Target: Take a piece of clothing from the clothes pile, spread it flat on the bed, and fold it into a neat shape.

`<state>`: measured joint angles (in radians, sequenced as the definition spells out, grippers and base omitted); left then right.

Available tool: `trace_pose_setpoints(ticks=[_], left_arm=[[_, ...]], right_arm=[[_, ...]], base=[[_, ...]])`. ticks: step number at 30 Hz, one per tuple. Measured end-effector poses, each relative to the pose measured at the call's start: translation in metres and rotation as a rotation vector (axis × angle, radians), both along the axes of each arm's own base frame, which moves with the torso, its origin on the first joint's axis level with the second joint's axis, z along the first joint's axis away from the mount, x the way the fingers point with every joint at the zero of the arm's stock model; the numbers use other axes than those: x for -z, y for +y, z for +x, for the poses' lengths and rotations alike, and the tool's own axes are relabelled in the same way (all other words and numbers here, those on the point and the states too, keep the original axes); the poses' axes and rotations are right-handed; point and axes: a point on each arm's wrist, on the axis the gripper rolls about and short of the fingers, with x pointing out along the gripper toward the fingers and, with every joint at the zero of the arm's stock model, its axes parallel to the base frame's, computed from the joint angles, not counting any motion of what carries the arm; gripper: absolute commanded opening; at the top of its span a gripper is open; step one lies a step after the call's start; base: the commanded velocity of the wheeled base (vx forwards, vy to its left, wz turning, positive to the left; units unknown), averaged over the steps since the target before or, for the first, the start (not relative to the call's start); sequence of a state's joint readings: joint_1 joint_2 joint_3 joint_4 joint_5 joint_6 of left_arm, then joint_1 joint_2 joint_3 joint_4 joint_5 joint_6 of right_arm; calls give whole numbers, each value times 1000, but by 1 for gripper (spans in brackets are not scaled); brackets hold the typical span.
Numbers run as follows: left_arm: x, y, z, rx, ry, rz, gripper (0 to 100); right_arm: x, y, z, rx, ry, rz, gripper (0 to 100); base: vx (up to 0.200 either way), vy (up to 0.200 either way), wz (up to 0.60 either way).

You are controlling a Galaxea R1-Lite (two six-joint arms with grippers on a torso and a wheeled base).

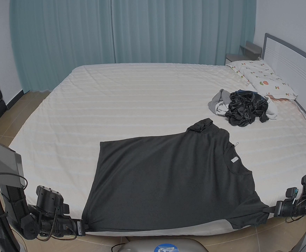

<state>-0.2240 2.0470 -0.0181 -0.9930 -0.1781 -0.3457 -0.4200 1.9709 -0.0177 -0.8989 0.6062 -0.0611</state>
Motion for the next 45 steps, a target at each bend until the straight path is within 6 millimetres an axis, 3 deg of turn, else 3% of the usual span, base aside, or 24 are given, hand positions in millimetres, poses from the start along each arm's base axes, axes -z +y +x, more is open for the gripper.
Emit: trace_pose_setpoints(ticks=[10,15,32,45], left_arm=[[-13,-2,-6,-14,-9,-33,0],[-21,-4,6,-94,-50,-95,0],[-54,-14,77,-303,-235,-312,0],[-48,-15,106,-414,-241,-360,0]], right_arm=[[-13,4,-3,-32,-51,-14,0],[-18,6,4,-35,-100,9,0],[-50,9,75,9,-254,129,0],[-40,10,108,-9,-253,143,0]], base=[[0,0,0],[0,0,0],[0,0,0],[0,0,0]])
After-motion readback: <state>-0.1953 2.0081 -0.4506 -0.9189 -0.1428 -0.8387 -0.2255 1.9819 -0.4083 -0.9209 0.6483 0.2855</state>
